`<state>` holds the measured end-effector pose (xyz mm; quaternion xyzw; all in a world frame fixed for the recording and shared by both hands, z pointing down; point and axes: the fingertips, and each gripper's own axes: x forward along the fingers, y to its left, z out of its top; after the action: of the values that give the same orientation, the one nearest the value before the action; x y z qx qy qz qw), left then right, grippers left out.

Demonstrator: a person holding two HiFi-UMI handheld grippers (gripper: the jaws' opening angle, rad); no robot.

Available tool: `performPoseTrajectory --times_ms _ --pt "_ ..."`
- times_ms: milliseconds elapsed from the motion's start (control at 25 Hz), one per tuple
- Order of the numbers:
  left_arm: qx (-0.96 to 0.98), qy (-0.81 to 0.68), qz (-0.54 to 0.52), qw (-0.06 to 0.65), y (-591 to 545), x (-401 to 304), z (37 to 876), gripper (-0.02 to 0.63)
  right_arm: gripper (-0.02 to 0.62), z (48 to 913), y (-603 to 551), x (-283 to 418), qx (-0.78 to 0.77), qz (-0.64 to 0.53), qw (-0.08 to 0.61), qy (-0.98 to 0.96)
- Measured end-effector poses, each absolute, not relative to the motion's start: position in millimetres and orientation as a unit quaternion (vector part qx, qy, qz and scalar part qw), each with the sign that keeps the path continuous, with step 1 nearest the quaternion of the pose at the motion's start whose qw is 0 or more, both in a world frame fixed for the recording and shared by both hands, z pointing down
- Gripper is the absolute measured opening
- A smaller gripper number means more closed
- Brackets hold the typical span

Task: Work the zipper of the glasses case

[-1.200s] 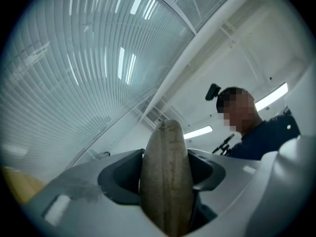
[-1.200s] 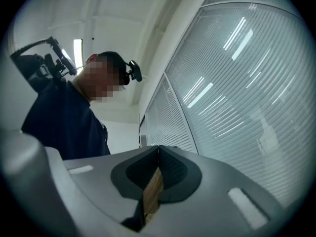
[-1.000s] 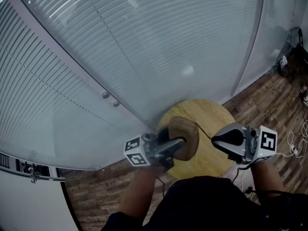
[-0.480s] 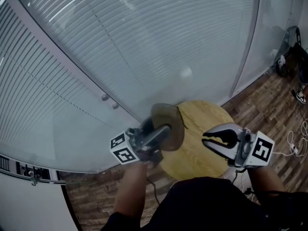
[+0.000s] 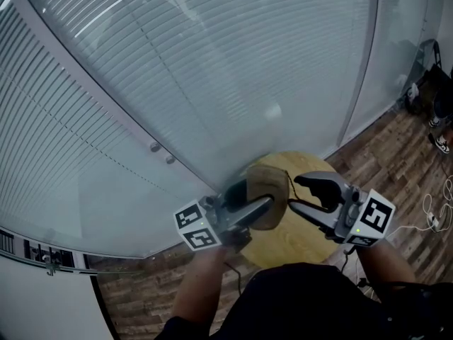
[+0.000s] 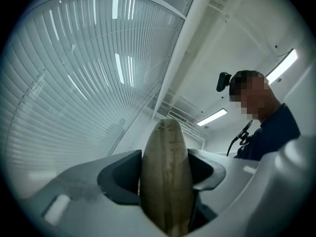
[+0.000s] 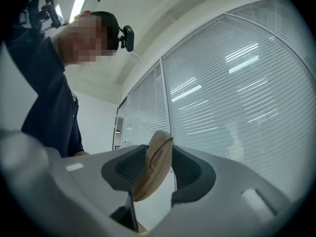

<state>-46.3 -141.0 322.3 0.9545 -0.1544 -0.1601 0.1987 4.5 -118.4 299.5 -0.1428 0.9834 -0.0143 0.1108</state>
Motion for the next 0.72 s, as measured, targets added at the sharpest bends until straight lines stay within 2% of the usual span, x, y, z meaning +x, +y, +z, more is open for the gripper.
performPoseTrajectory --times_ms 120,160,200,400,720 --pt "0.959 -0.142 -0.151 0.194 -135.1 -40.8 325.6 0.285 0.141 306.1 -117.3 6.0 -0.132 -0.034 0.116 0.984" --pt "0.960 -0.136 -0.148 0.192 -133.4 -39.4 324.8 0.285 0.100 305.3 -117.1 8.0 -0.127 -0.041 0.121 0.984" --pt "0.962 -0.130 -0.146 0.192 -131.7 -38.3 323.5 0.285 0.022 304.1 -117.4 10.2 -0.123 -0.046 0.127 0.983" --pt "0.963 -0.129 -0.132 0.195 -133.5 -38.4 319.3 0.285 0.015 298.4 -121.2 16.3 -0.121 -0.049 0.130 0.983" --pt "0.944 -0.124 -0.170 0.255 -135.7 -25.3 326.0 0.284 0.011 303.2 -117.9 28.7 -0.106 -0.028 0.161 0.981"
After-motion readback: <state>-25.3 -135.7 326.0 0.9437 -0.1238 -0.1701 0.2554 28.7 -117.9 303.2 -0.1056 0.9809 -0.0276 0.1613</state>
